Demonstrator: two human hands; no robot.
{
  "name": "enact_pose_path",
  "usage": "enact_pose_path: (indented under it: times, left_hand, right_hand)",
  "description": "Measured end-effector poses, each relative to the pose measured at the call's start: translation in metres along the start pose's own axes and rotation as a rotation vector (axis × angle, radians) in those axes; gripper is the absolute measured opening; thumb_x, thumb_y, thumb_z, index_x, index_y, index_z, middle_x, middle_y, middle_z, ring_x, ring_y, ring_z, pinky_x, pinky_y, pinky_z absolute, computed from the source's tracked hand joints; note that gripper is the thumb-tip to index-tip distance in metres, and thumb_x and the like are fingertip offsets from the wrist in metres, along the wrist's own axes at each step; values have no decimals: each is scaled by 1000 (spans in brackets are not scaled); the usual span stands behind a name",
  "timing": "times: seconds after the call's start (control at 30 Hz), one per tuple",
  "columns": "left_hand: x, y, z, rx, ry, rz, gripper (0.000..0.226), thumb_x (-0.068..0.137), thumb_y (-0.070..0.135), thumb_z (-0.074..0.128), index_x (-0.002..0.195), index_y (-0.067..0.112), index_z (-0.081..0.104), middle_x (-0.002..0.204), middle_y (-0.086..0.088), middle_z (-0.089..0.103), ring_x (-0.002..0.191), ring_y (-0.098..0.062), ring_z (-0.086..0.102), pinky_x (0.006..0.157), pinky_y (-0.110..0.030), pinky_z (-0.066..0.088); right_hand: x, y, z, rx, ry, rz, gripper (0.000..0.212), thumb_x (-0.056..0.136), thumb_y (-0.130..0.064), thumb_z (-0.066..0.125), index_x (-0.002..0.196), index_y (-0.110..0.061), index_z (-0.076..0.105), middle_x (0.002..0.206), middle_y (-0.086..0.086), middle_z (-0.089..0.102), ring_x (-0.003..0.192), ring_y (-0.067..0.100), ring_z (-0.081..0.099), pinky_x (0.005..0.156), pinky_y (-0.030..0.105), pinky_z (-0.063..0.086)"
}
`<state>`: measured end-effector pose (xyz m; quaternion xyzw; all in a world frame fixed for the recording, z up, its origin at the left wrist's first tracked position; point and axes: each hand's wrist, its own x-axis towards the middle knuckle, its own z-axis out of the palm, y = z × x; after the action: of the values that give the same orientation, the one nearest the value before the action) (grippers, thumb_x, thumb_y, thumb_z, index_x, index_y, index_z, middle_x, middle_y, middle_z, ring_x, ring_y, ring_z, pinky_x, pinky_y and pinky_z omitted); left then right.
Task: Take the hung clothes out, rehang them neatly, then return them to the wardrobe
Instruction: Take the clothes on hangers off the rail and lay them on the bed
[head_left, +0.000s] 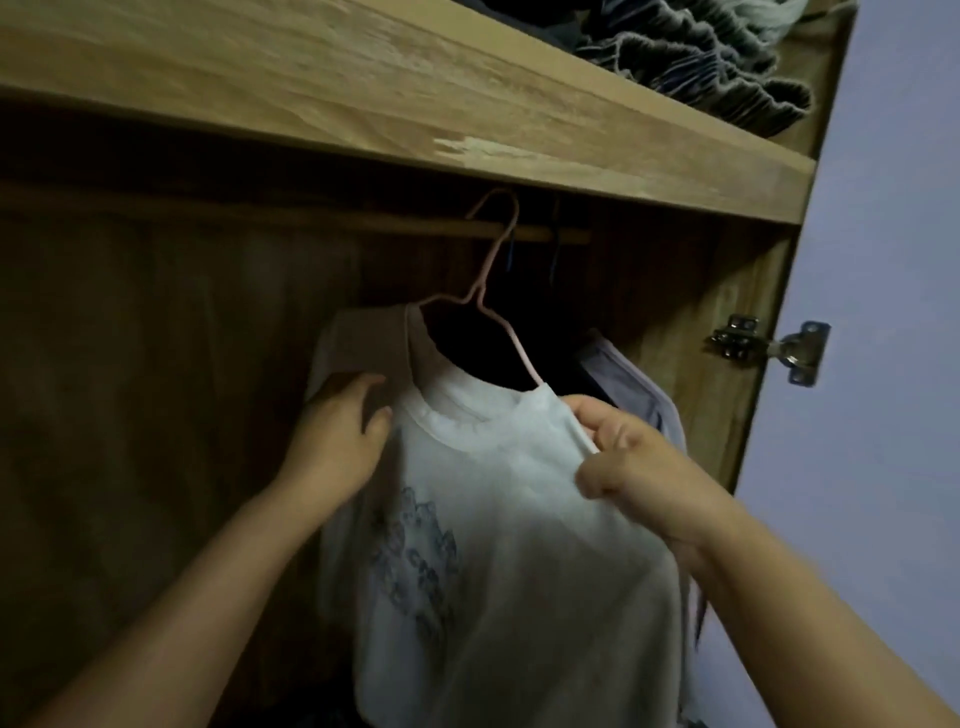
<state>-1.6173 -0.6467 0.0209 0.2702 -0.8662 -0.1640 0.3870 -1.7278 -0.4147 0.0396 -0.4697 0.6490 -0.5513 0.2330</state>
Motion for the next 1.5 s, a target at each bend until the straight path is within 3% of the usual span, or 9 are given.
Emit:
enact_pose_path:
  times: [0.13, 0.37, 0.47, 0.57, 0.73, 0.83, 0.93, 1.07, 1.5]
  left_hand:
    - [-3, 22, 16, -2, 27, 105, 49, 95, 17, 43, 143, 12, 33, 147, -13, 35, 135, -31, 31, 110, -39, 26]
    - [-50, 79, 52, -74, -17, 229, 46, 98, 23, 39, 143, 14, 34, 149, -9, 32, 141, -24, 23, 113, -41, 16]
    - [-81, 115, 66, -99, -24, 327, 26, 95, 14, 46, 112, 3, 62, 111, -21, 64, 110, -38, 54, 97, -47, 35]
    - [-119, 151, 74, -202, -73, 381, 21, 92, 21, 53, 88, 5, 66, 84, -16, 67, 81, -36, 61, 70, -41, 43]
    - [-189, 220, 92, -282, -89, 474, 25, 91, 20, 55, 74, 4, 64, 63, -15, 62, 61, -36, 58, 56, -36, 40]
    - [-227, 262, 99, -317, -94, 556, 33, 85, 26, 51, 65, 1, 59, 52, -14, 55, 50, -35, 53, 47, -31, 30]
    - [-258, 305, 108, -391, -156, 595, 31, 86, 26, 59, 62, 7, 54, 51, -10, 52, 51, -33, 53, 50, -29, 29]
    - [-294, 366, 123, -504, -333, 660, 33, 83, 35, 64, 62, 11, 56, 49, -5, 45, 53, -32, 51, 52, -35, 37]
    - [-420, 553, 186, -880, -875, 1066, 13, 71, 54, 53, 78, 43, 56, 64, 1, 66, 65, -27, 63, 63, -40, 52]
  right_hand:
    - [-52, -3, -25, -30, -12, 70, 54, 76, 24, 36, 111, -10, 58, 101, 18, 69, 91, 36, 67, 82, 49, 53]
    - [-160, -8, -76, -154, 22, 142, 50, 63, 6, 45, 109, -7, 60, 102, 20, 65, 89, 35, 61, 79, 47, 48]
    - [-217, -6, -96, -138, 62, 176, 48, 63, 8, 44, 106, -7, 61, 92, 11, 65, 81, 25, 59, 71, 34, 46]
    - [-280, -8, -115, -178, 129, 230, 48, 64, 11, 44, 107, -5, 60, 93, 4, 68, 82, 14, 63, 70, 23, 49]
    - [-383, -21, -138, -538, 266, 364, 32, 81, -16, 60, 108, -33, 62, 108, -5, 68, 104, 19, 64, 93, 38, 50]
    - [-435, -24, -141, -737, 468, 492, 13, 85, -43, 60, 90, -32, 64, 89, -8, 67, 85, 7, 62, 83, 29, 49]
    - [-483, -21, -139, -936, 687, 609, 41, 87, -47, 52, 61, -15, 45, 58, 0, 43, 55, 13, 39, 57, 32, 32]
    - [-553, -14, -133, -1074, 984, 693, 52, 85, -49, 52, 54, -12, 31, 48, 1, 27, 49, 16, 28, 51, 35, 21]
    - [-722, -29, -73, -1176, 1601, 1168, 52, 84, -50, 56, 50, -19, 32, 45, -1, 35, 46, 9, 35, 45, 30, 20]
